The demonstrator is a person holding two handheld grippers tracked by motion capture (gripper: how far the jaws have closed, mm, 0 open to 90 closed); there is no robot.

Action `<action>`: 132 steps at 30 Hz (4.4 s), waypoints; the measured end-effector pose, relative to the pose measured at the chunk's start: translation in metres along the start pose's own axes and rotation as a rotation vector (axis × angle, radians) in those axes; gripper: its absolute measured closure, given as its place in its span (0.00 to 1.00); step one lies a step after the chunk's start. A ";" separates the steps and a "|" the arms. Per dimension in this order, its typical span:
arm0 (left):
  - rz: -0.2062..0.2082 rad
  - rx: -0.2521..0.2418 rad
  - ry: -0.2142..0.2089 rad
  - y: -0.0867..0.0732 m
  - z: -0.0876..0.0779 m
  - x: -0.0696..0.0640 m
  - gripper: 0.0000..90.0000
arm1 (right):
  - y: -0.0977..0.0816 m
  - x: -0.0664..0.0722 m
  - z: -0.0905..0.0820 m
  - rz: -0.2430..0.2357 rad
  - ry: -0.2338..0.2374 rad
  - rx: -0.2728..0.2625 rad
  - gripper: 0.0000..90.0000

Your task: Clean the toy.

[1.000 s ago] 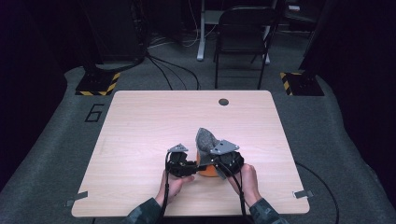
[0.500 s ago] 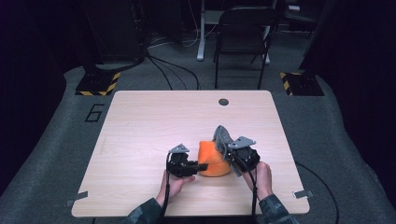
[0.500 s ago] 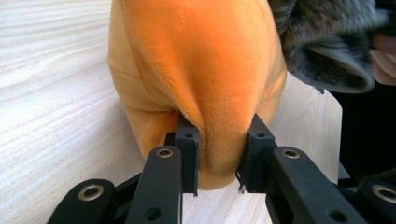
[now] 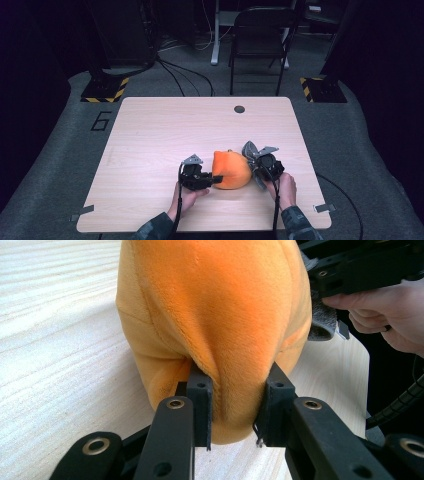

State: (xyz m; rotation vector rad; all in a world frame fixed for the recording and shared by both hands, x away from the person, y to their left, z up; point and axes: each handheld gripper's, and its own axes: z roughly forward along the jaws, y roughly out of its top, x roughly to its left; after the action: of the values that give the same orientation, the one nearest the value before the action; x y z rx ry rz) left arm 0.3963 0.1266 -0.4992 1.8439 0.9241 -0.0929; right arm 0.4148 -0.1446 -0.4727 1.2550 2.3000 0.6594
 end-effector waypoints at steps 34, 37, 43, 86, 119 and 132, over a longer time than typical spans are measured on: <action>0.021 0.003 0.016 0.000 0.000 -0.002 0.80 | 0.024 0.045 -0.053 -0.159 0.012 -0.164 0.86; 0.023 0.003 0.015 0.000 0.000 -0.002 0.80 | 0.020 0.034 -0.046 -0.130 -0.010 -0.145 0.85; 0.023 0.003 0.015 0.000 0.000 -0.002 0.80 | 0.010 0.016 -0.025 -0.072 -0.036 -0.076 0.85; 0.128 0.009 0.049 0.001 0.000 0.002 0.50 | 0.019 0.040 -0.037 -0.148 0.027 -0.129 0.86; 0.650 0.089 0.182 -0.015 0.012 0.006 0.40 | 0.019 0.035 -0.033 -0.159 0.032 -0.131 0.87; 0.667 0.082 0.214 -0.017 0.014 0.003 0.77 | 0.013 -0.001 -0.056 -0.024 0.011 -0.194 0.86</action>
State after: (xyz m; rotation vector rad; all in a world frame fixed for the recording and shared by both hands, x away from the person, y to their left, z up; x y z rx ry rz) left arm 0.3922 0.1201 -0.5200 2.1774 0.4062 0.4910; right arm 0.3917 -0.1505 -0.4204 1.1348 2.1958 0.8600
